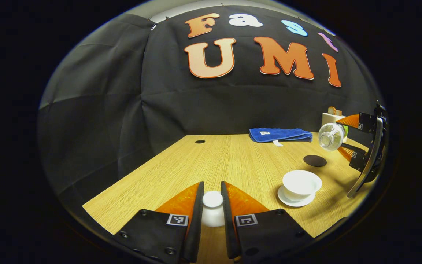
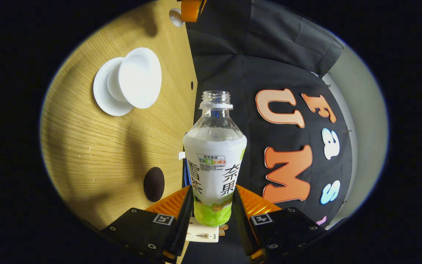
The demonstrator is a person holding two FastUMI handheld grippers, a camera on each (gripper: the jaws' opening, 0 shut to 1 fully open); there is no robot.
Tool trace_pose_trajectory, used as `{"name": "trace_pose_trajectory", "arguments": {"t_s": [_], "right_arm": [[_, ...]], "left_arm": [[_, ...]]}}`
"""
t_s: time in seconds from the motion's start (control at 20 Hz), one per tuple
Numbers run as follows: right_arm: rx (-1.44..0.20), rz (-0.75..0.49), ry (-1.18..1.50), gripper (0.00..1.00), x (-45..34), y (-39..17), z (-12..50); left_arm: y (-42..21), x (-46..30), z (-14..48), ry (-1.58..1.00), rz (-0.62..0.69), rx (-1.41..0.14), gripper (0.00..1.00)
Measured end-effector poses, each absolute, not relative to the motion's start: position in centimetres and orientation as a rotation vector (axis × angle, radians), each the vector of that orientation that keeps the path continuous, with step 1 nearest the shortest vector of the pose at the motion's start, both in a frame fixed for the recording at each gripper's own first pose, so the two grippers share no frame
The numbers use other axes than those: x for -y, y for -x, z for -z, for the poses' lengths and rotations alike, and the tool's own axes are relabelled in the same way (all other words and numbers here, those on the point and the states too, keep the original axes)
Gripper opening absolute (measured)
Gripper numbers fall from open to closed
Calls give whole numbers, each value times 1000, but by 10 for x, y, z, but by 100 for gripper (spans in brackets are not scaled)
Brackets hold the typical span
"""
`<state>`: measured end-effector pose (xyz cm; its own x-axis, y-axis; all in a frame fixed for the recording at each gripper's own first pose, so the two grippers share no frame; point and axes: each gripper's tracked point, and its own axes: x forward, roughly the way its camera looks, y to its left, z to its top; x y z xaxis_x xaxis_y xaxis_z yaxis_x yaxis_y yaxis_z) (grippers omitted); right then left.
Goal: Open the teacup lid with one hand, grasp the water bottle and pour water into the teacup with the other hand; after pouring, place the water bottle on the coaster and then close the teacup lid.
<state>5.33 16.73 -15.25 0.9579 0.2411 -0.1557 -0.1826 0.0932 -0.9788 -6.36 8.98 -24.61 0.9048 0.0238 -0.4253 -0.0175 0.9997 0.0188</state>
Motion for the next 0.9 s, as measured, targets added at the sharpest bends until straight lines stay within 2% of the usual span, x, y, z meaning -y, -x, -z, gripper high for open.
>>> {"name": "trace_pose_trajectory", "arguments": {"t_s": [0.15,0.2,0.9], "right_arm": [[74,-308,1492,59,-166,-57,149],[81,-307,1506,62,-166,-59,150],[179,-317,1643,61,-169,-62,130]], "left_arm": [[64,-93,246,-19,-21,-439,33],[65,-93,246,-24,-22,-439,33],[70,-102,248,-24,-30,-446,33]]}}
